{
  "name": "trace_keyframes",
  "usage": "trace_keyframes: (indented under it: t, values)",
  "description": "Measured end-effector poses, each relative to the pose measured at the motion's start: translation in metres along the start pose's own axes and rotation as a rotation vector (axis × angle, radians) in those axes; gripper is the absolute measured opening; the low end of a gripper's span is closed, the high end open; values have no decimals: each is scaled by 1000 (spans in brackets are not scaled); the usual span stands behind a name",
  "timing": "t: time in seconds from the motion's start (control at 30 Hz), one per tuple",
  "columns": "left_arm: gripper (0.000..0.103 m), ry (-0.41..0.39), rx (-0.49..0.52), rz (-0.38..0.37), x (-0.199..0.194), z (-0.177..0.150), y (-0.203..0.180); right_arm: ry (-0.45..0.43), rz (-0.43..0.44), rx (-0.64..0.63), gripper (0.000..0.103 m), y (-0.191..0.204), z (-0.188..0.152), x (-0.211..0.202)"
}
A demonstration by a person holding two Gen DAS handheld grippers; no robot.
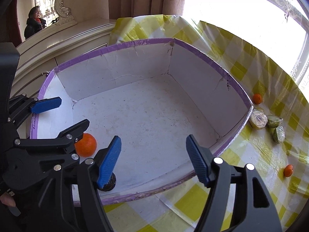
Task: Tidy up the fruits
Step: 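Withdraw both tools from the box back over the table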
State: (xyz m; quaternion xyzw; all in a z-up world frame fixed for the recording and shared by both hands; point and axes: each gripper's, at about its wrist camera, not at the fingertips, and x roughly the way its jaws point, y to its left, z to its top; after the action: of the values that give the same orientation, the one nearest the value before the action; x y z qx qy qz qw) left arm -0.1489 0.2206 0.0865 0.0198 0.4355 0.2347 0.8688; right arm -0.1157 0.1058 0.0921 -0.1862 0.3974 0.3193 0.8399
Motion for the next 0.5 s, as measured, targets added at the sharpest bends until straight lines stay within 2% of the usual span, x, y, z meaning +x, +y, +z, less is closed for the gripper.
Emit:
trace_keyframes:
  t: [0.1,0.23,0.3,0.33,0.4,0.5]
  values:
    - [87,-16,-14,14,-4,3,5,-30,41,-3,82,-2,-2,-8]
    - [87,-57,-16,39,-17,10,-1,-105,55,1,84,-11,-8,-25]
    - [87,-106,-12,58,-30,16,-9,-178,74,38,84,-27,-16,-39]
    - [87,-155,-19,61,-42,19,-13,-230,78,61,84,-39,-22,-47]
    - [87,-292,-26,21,-75,26,-26,-317,70,140,84,-72,-38,-62]
    - [87,-485,13,-96,-120,33,-60,-391,68,363,88,-140,-70,-72]
